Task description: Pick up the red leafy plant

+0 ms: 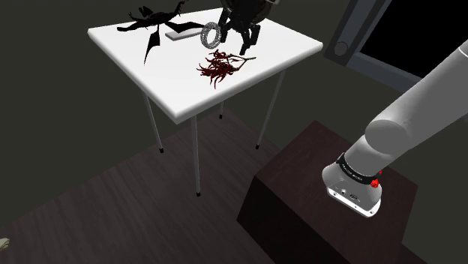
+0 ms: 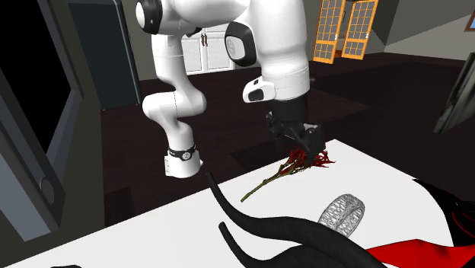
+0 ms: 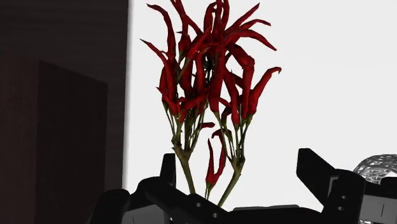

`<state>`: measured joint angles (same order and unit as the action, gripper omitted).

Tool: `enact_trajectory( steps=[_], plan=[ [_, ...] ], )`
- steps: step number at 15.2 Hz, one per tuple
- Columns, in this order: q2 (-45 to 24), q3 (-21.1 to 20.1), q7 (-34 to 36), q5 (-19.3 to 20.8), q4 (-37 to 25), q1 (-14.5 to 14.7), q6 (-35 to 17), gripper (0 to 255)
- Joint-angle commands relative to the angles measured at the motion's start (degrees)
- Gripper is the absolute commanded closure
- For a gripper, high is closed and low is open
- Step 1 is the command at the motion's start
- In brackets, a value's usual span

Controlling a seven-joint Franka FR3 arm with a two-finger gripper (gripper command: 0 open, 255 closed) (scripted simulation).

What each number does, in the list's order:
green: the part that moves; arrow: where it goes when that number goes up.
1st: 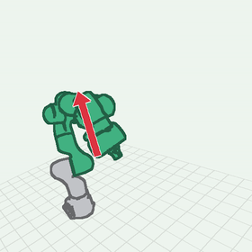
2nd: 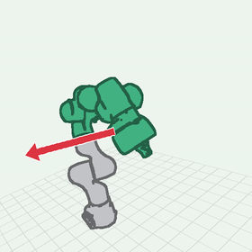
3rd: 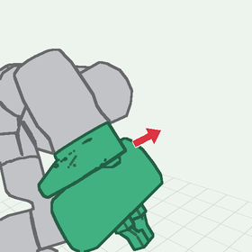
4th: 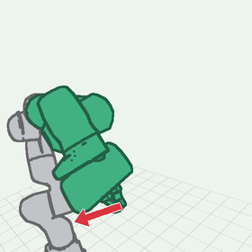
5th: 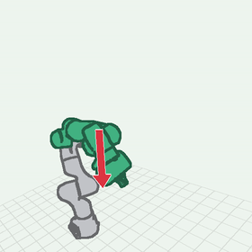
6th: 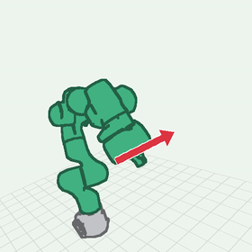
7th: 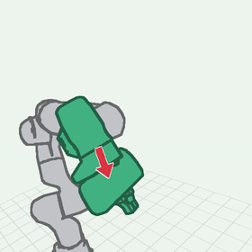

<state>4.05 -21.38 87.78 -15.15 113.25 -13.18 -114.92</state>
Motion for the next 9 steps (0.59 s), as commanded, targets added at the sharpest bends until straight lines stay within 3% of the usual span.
enact_trajectory(
  steps=[1,6,7,9],
  plan=[
    [-0.59,-0.12,0.19,0.02,1.01,0.06,-1.65,0],
    [-1.23,-0.26,-0.25,-0.07,3.09,0.17,-4.32,0],
    [-1.18,-0.29,-0.22,-0.09,3.15,0.19,-4.35,255],
    [-1.17,-0.27,-0.24,-0.09,3.16,0.18,-4.34,255]
  ],
)
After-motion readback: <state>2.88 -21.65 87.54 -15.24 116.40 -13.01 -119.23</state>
